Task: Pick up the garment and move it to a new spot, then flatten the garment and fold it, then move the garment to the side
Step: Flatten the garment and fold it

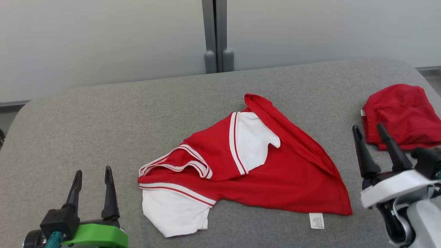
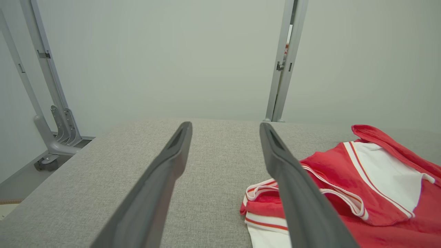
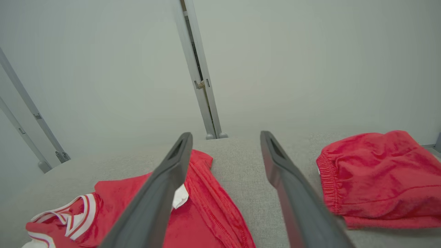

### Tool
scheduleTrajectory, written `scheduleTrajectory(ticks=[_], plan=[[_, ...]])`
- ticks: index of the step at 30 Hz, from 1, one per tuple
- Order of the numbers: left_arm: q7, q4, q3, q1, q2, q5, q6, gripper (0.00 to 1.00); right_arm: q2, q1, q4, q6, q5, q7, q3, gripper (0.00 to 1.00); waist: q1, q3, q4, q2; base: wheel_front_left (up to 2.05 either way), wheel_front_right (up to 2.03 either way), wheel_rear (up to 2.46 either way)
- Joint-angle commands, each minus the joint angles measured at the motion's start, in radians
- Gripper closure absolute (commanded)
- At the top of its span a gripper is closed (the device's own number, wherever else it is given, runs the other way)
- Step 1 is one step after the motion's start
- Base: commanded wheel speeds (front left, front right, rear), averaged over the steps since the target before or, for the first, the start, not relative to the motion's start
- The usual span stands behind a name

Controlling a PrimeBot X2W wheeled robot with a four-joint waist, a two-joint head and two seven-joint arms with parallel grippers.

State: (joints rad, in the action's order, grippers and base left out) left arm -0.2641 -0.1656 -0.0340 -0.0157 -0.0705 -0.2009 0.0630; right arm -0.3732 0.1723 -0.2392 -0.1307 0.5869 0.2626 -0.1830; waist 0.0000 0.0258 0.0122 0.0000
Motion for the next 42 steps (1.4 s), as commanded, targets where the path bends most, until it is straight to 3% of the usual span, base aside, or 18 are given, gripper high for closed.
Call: scheduleTrajectory(ticks=[1, 8, 21, 25, 33, 42], plan=[[0.000, -0.003, -0.002, -0.021, 0.003, -0.002, 0.007, 0.00, 0.017, -0.034, 0.008, 0.000, -0.046, 0.002, 0.024, 0.00, 0.0000, 0.003, -0.001, 0.0000, 0.00, 0.00, 0.00], [0.000, -0.028, -0.001, -0.034, 0.011, -0.013, 0.022, 0.00, 0.097, -0.113, 0.015, 0.000, -0.161, 0.003, 0.085, 0.00, 0.0000, 0.013, 0.007, 0.0000, 0.00, 0.00, 0.00], [0.000, -0.038, -0.010, -0.030, 0.016, 0.003, 0.033, 0.00, 0.093, -0.112, 0.006, 0.000, -0.193, 0.003, 0.082, 0.00, 0.0000, 0.016, 0.007, 0.0000, 0.00, 0.00, 0.00], [0.012, -0.067, 0.002, -0.037, 0.017, -0.018, 0.040, 0.00, 0.080, -0.132, -0.070, 0.000, -0.161, -0.037, 0.068, 0.00, 0.0000, 0.013, 0.003, 0.0000, 0.00, 0.00, 0.00], [0.325, -0.162, 0.096, -0.029, 0.005, -0.129, 0.062, 0.00, 0.051, -0.089, -0.249, 0.000, -0.080, -0.275, 0.020, 0.00, 0.0000, -0.008, -0.004, 0.0000, 0.00, 0.00, 0.00], [0.496, -0.251, 0.164, 0.056, 0.011, -0.171, 0.056, 0.00, 0.074, 0.000, -0.370, 0.001, -0.004, -0.386, -0.058, 0.00, 0.0000, -0.059, -0.012, 0.0000, 0.00, 0.00, 0.00]])
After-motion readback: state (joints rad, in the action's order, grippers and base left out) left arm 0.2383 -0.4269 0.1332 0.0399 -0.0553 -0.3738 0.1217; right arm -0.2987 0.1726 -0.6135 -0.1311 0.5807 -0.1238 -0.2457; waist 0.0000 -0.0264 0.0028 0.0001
